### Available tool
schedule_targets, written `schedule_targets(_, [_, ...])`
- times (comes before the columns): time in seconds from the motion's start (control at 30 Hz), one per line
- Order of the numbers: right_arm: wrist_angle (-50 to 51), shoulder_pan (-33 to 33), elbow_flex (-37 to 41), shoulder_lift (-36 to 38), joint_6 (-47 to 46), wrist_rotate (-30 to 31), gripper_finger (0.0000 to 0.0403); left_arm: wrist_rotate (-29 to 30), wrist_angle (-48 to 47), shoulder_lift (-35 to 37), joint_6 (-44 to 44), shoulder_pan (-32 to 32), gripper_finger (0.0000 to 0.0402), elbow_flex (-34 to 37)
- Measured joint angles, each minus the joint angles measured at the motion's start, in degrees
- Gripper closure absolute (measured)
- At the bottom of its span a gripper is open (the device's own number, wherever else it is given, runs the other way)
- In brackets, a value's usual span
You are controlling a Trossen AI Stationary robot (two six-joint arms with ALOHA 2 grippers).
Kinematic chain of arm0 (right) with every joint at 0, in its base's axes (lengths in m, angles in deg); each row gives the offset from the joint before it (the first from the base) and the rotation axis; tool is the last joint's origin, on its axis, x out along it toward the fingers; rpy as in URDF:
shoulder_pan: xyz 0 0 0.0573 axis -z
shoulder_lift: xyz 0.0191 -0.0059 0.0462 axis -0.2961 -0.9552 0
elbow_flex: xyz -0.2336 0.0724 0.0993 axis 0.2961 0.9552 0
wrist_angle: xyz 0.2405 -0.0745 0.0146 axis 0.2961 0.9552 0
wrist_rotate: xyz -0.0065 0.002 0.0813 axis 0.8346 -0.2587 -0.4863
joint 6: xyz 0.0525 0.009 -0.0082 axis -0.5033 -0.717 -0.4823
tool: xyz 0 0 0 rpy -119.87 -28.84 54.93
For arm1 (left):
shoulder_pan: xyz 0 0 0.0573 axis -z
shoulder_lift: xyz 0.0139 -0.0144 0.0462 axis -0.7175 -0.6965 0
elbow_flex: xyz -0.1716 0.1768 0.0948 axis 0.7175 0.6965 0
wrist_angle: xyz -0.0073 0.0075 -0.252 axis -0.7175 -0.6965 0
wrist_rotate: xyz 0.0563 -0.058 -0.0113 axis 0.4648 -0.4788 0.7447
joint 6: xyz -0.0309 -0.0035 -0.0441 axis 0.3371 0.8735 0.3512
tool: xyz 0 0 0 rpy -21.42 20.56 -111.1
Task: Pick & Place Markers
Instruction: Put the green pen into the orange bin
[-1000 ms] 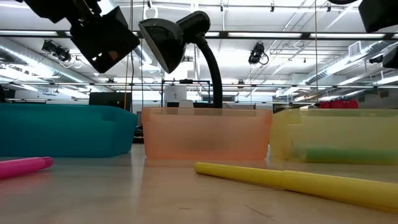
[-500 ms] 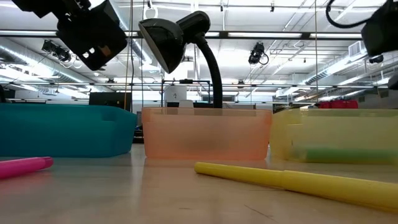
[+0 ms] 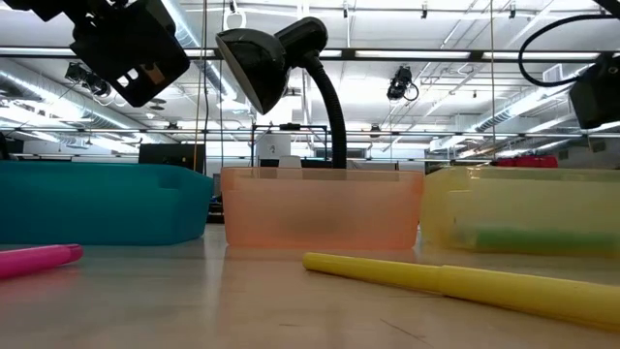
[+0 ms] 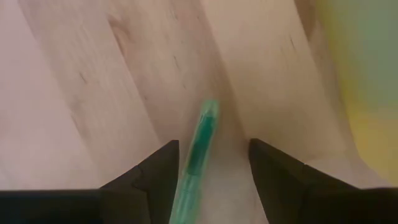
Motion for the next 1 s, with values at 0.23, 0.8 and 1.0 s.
schedule_targets(0.23, [0.0,0.0,0.1,0.0,-0.7,-0.3,0.0251,0.0,0.0,0.0,0.0,0.0,0.0179,0.0])
schedule_targets(0.8, [-0.2,0.1,0.2,0.0,-1.7,-2.0,0.0392,0.0,0.0,0.0,0.0,0.0,0.0179,0.0])
schedule_targets(1.0, [1.3,0.0,-1.3,0.5,-0.9,-4.0,0.0383,0.0,0.0,0.0,0.0,0.0,0.0179,0.0])
